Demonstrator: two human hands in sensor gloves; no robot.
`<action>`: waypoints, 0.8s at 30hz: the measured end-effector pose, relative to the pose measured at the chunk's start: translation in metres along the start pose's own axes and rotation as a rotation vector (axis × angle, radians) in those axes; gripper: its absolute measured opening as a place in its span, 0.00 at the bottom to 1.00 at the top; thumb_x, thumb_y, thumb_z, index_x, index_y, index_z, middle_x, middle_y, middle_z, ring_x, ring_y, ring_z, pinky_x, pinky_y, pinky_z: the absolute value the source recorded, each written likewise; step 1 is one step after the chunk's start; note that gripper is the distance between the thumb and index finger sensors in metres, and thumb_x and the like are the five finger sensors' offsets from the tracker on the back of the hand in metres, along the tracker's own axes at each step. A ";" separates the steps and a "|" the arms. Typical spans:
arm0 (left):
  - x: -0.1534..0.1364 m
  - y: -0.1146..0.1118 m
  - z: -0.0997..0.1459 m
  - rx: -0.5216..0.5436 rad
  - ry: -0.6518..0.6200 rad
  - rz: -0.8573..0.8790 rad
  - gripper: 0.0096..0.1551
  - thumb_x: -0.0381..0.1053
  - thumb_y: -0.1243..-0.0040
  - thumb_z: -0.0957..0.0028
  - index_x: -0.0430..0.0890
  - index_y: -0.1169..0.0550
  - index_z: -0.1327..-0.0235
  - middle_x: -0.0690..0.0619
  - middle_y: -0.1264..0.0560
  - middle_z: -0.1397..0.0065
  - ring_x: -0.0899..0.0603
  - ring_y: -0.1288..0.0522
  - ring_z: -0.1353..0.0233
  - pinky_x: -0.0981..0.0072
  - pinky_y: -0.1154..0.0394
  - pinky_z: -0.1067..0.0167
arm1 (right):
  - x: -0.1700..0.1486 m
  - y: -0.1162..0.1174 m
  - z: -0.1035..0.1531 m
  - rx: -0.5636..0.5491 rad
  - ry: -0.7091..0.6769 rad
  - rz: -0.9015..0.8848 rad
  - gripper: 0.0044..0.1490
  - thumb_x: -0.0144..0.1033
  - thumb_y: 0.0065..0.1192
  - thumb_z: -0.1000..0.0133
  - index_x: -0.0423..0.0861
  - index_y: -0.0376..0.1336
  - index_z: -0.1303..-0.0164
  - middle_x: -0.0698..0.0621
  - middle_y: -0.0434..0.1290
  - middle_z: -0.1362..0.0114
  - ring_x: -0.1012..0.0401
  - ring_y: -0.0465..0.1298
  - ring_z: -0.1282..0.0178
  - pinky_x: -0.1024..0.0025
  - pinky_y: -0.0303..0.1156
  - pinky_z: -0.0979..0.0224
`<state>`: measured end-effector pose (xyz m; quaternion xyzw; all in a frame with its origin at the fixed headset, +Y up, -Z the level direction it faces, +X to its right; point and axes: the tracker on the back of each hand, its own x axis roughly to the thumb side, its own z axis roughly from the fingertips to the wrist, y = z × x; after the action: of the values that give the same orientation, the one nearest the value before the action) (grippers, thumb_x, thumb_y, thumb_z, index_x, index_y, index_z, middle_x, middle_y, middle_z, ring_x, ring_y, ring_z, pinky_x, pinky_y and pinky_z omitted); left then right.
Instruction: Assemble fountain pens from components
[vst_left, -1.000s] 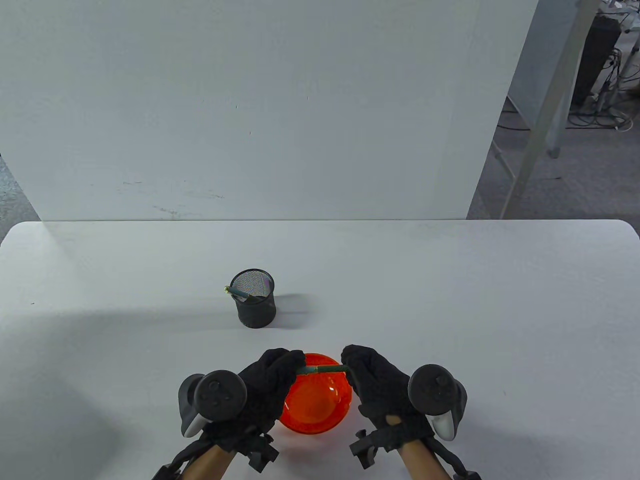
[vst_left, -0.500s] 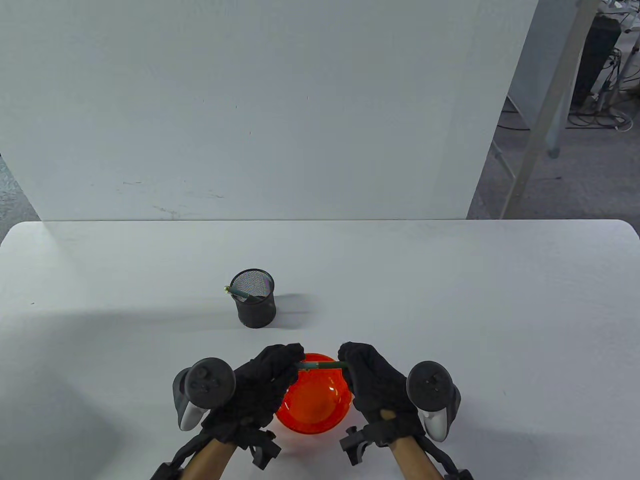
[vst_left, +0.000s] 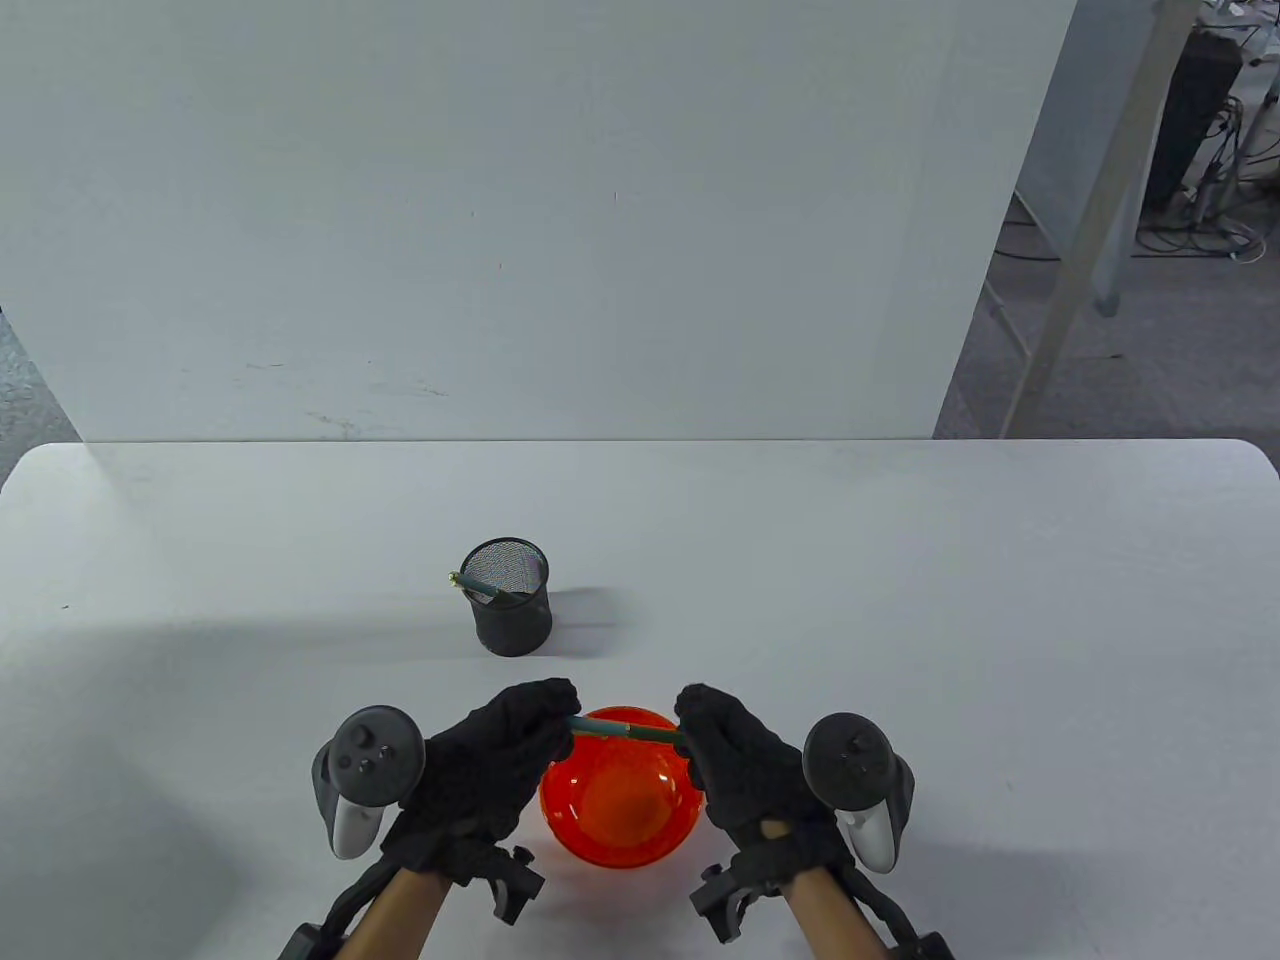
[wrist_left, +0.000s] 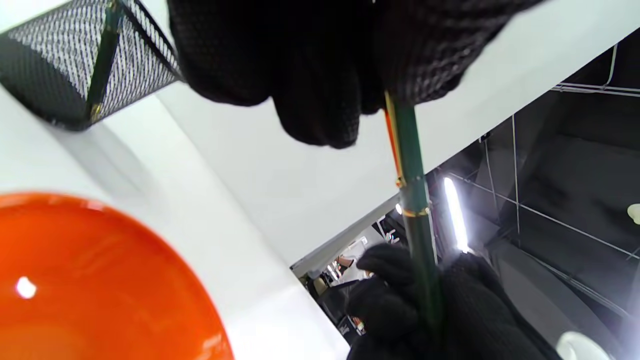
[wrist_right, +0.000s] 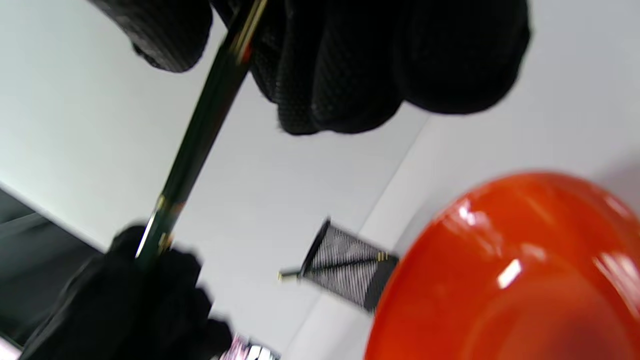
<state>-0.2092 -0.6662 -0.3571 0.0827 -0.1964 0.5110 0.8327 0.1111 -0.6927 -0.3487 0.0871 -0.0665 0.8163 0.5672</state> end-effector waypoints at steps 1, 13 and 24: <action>-0.002 0.010 -0.001 0.039 0.011 -0.011 0.23 0.52 0.37 0.42 0.55 0.23 0.33 0.49 0.21 0.33 0.49 0.14 0.43 0.51 0.19 0.40 | 0.000 -0.007 -0.001 -0.048 -0.001 -0.019 0.38 0.54 0.46 0.34 0.39 0.59 0.23 0.42 0.71 0.32 0.52 0.76 0.47 0.55 0.78 0.47; -0.007 0.114 -0.054 0.268 0.214 -0.443 0.23 0.54 0.39 0.39 0.57 0.25 0.31 0.53 0.23 0.30 0.48 0.17 0.38 0.46 0.26 0.32 | -0.002 -0.024 -0.005 -0.076 -0.017 -0.151 0.37 0.54 0.44 0.34 0.40 0.62 0.26 0.44 0.74 0.36 0.54 0.78 0.50 0.57 0.79 0.49; -0.034 0.107 -0.091 0.282 0.448 -0.675 0.22 0.57 0.41 0.37 0.60 0.27 0.29 0.56 0.24 0.28 0.49 0.19 0.33 0.40 0.36 0.23 | 0.004 -0.021 -0.002 -0.041 -0.067 -0.138 0.36 0.54 0.44 0.34 0.40 0.64 0.27 0.44 0.76 0.38 0.54 0.79 0.52 0.58 0.79 0.50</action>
<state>-0.2950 -0.6134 -0.4604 0.1423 0.0992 0.2369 0.9559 0.1297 -0.6812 -0.3501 0.1070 -0.0959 0.7702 0.6214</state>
